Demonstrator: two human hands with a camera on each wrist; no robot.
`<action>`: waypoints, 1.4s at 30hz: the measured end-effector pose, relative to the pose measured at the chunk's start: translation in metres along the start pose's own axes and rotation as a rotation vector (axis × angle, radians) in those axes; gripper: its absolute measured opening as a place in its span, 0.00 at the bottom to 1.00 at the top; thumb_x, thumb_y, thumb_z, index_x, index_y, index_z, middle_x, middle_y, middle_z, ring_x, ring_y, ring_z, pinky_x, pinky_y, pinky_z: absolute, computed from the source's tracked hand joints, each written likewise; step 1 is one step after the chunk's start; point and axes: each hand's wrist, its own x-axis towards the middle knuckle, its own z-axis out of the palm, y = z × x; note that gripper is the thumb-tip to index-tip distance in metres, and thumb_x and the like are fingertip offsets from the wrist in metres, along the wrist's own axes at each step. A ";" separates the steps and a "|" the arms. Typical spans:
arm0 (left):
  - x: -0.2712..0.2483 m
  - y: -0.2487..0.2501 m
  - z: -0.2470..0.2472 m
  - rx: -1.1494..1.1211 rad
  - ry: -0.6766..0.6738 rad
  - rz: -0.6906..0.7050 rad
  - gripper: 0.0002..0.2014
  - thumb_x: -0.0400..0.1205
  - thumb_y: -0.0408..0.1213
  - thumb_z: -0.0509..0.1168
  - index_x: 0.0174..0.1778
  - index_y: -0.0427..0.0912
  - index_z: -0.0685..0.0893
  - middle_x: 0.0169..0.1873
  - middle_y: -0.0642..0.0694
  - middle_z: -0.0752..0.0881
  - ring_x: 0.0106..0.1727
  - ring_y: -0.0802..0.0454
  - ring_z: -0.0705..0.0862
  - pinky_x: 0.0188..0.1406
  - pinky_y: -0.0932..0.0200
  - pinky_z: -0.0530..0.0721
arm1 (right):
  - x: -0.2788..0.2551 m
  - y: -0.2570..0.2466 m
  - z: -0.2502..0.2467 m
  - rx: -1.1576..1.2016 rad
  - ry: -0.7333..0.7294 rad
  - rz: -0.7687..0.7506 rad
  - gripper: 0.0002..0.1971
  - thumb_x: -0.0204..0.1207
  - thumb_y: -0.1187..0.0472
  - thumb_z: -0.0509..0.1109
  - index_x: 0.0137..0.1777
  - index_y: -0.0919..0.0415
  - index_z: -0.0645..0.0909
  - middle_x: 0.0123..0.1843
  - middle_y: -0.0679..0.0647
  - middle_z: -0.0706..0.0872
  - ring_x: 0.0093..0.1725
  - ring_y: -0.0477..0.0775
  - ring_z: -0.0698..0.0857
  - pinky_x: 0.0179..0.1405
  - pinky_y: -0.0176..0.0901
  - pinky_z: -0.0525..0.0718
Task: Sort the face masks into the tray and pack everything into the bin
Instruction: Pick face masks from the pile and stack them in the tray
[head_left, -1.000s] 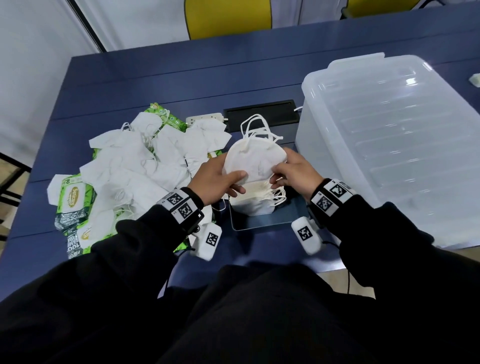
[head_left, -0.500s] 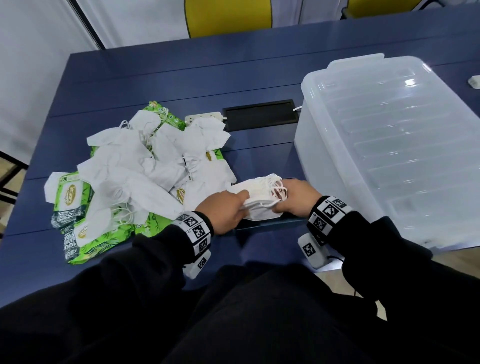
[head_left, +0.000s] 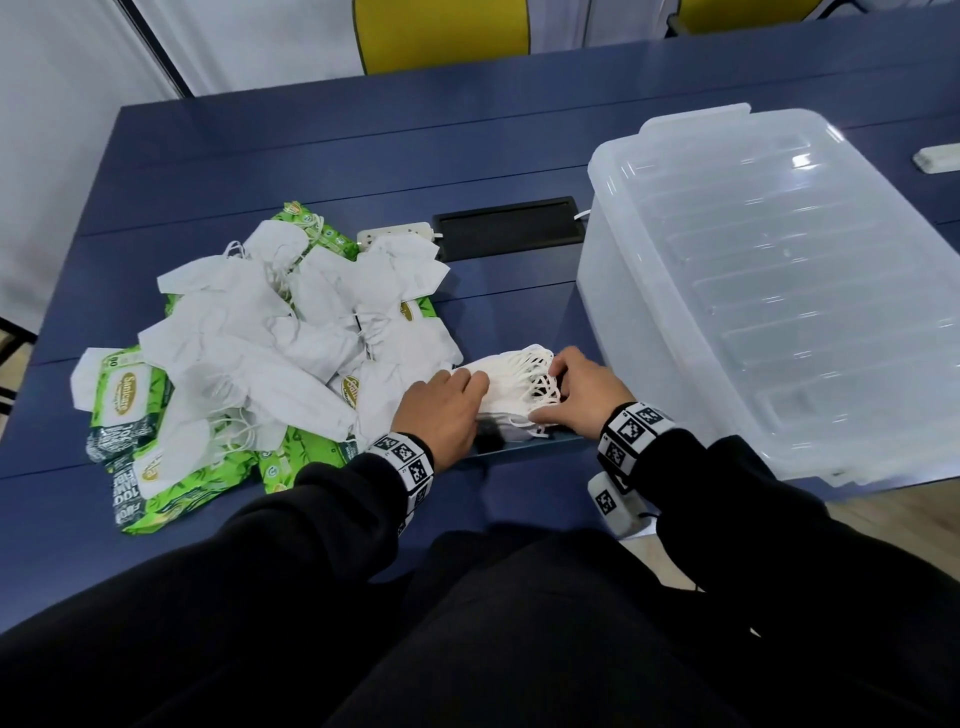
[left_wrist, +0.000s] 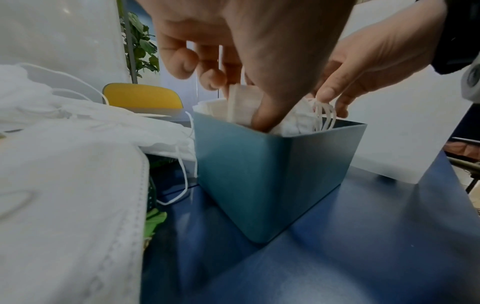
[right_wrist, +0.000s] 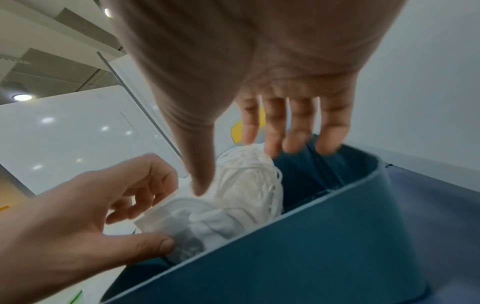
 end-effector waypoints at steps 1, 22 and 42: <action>0.000 -0.001 0.001 -0.008 0.042 -0.009 0.23 0.73 0.42 0.72 0.63 0.46 0.75 0.55 0.45 0.80 0.53 0.40 0.80 0.39 0.46 0.81 | -0.001 -0.001 0.001 0.003 0.049 -0.041 0.37 0.55 0.39 0.87 0.60 0.45 0.72 0.55 0.47 0.81 0.54 0.52 0.80 0.54 0.48 0.79; 0.016 -0.005 0.031 -0.272 -0.009 -0.119 0.31 0.74 0.37 0.69 0.74 0.39 0.70 0.63 0.40 0.77 0.61 0.37 0.78 0.57 0.43 0.81 | 0.035 -0.022 0.042 -0.602 0.073 -0.288 0.41 0.67 0.46 0.76 0.79 0.47 0.64 0.68 0.51 0.79 0.64 0.62 0.80 0.63 0.61 0.74; 0.023 -0.008 0.037 -0.391 -0.043 -0.190 0.31 0.74 0.34 0.75 0.72 0.41 0.71 0.61 0.40 0.79 0.56 0.37 0.80 0.54 0.42 0.80 | 0.045 -0.018 0.056 -0.531 0.082 -0.237 0.38 0.59 0.39 0.80 0.66 0.47 0.69 0.58 0.49 0.81 0.58 0.60 0.81 0.60 0.61 0.73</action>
